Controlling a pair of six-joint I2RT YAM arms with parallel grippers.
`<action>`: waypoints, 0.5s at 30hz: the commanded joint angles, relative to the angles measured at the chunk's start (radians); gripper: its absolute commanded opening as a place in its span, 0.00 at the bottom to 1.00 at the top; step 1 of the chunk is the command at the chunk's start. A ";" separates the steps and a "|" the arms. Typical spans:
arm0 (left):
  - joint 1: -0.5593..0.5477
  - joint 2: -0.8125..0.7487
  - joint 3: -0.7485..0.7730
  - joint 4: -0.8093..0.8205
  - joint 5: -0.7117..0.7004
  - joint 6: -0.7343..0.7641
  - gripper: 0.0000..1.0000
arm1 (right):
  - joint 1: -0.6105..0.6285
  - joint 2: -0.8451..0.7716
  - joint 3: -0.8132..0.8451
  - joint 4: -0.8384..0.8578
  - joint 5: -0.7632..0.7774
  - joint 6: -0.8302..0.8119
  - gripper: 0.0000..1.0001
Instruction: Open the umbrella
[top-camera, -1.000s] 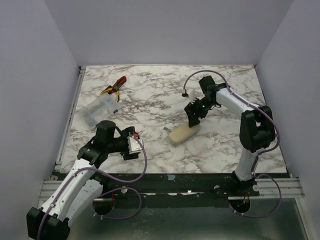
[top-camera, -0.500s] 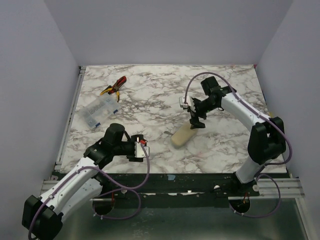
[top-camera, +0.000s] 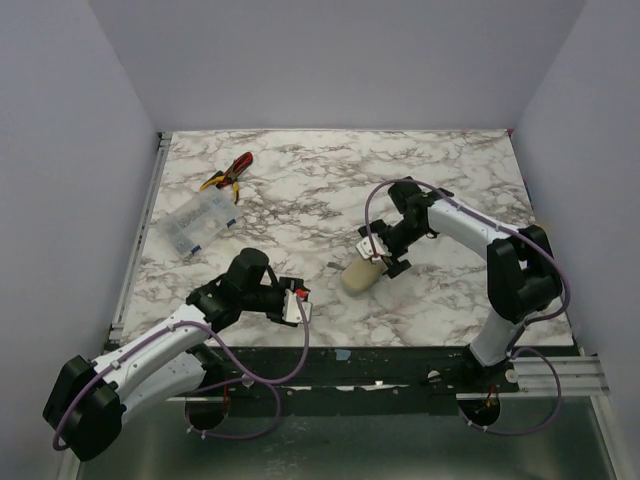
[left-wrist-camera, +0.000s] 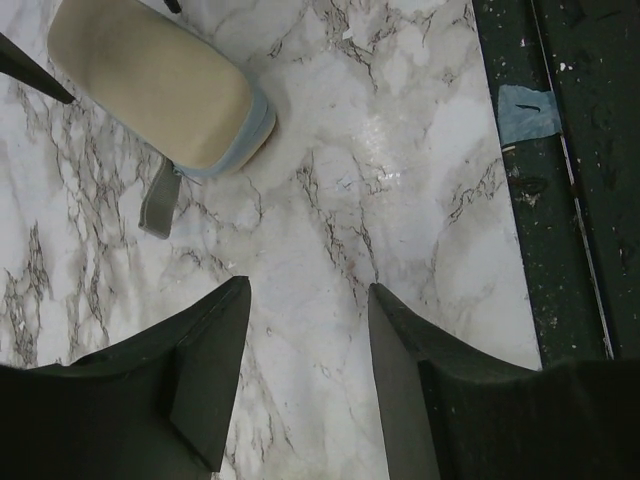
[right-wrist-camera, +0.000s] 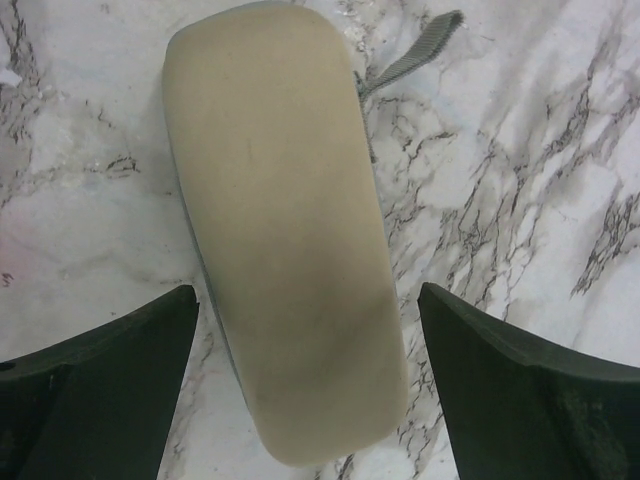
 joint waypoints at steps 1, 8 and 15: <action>-0.035 0.023 -0.027 0.077 -0.036 0.045 0.49 | 0.002 0.030 -0.043 -0.003 0.026 -0.188 0.89; -0.062 0.110 0.019 0.089 -0.041 0.100 0.42 | 0.007 -0.026 -0.216 0.091 0.007 -0.347 0.62; -0.137 0.182 0.069 0.146 -0.049 0.040 0.40 | 0.007 -0.181 -0.472 0.316 -0.033 -0.425 0.56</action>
